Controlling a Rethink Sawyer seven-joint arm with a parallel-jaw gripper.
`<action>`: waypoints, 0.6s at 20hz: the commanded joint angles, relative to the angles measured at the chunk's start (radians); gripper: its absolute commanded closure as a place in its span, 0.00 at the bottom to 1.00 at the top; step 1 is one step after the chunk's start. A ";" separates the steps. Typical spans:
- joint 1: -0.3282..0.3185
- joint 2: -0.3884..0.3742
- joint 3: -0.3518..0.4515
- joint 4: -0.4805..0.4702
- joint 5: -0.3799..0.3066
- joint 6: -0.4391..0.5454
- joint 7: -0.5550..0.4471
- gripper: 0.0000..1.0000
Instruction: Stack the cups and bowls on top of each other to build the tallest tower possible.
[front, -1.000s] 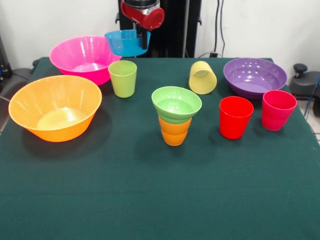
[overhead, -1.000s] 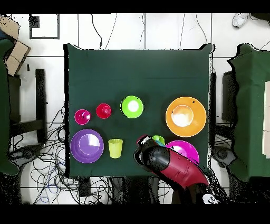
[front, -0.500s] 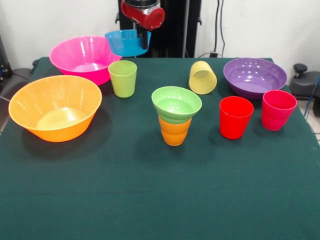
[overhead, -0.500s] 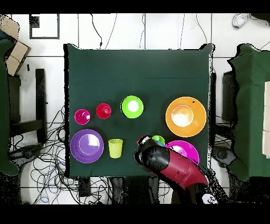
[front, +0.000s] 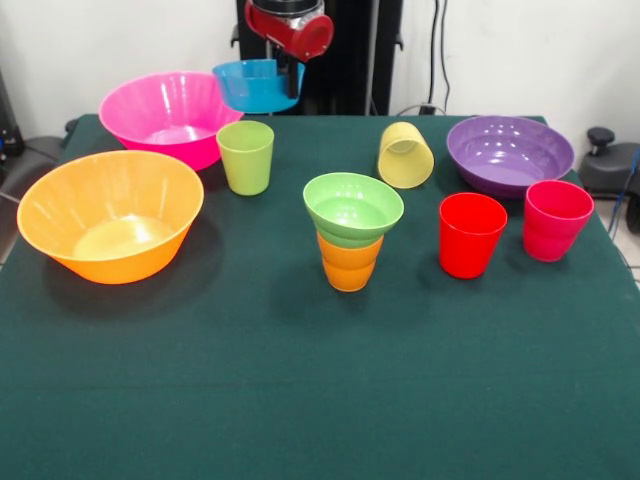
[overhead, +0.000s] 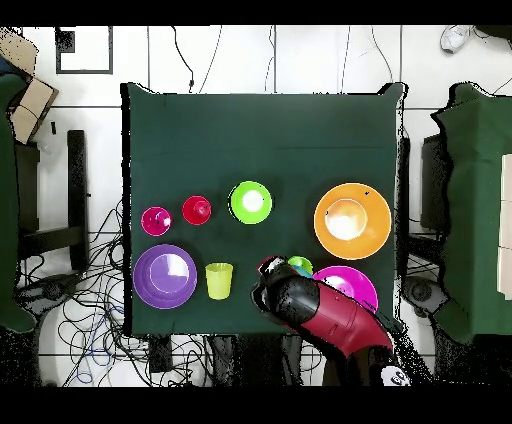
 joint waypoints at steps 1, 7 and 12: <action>0.021 0.003 0.040 -0.029 -0.024 0.078 0.059 1.00; 0.043 0.004 0.033 -0.058 -0.018 0.104 0.068 1.00; 0.031 -0.026 0.041 0.029 -0.023 0.045 0.075 1.00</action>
